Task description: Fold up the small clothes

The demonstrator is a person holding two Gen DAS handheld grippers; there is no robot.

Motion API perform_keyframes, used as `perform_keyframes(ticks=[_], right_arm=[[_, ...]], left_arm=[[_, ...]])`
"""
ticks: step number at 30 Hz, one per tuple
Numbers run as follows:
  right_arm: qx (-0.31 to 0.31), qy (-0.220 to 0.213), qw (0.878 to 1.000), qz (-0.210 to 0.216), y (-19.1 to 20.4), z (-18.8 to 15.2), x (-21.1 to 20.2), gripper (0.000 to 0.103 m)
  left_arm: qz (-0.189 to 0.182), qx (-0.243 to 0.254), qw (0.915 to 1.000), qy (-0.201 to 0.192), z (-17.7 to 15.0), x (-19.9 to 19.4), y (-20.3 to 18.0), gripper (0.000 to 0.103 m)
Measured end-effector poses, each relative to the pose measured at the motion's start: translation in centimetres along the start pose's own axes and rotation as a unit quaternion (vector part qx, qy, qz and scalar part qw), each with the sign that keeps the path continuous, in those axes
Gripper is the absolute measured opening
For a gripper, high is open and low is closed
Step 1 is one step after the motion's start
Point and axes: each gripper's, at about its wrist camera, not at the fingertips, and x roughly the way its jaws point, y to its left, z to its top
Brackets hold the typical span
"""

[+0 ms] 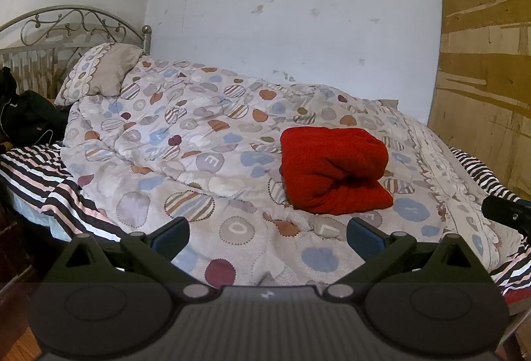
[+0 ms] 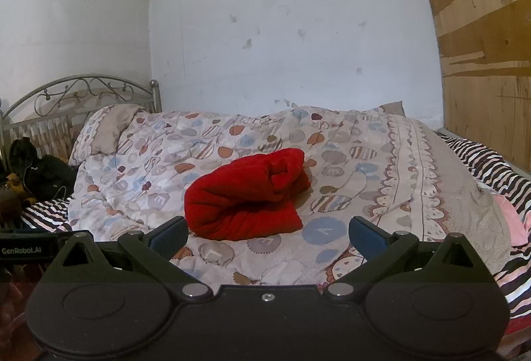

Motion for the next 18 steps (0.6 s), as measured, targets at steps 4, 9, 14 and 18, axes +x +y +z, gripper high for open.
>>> perform_keyframes(ticks=[4, 9, 14, 18], right_arm=[[0.000, -0.001, 1.000, 0.000, -0.01, 0.01, 0.00, 0.103], [0.001, 0.000, 1.000, 0.000, 0.01, 0.02, -0.03, 0.103], [0.001, 0.000, 1.000, 0.000, -0.06, 0.01, -0.01, 0.103], [0.001, -0.001, 1.000, 0.000, -0.07, 0.01, -0.05, 0.103]], left_arm=[[0.005, 0.002, 1.0000, 0.000, -0.02, 0.00, -0.05, 0.103], [0.007, 0.005, 1.0000, 0.000, -0.08, -0.01, -0.14, 0.103], [0.007, 0.005, 1.0000, 0.001, -0.10, -0.02, -0.28, 0.103], [0.007, 0.006, 1.0000, 0.000, -0.13, -0.10, -0.31, 0.103]])
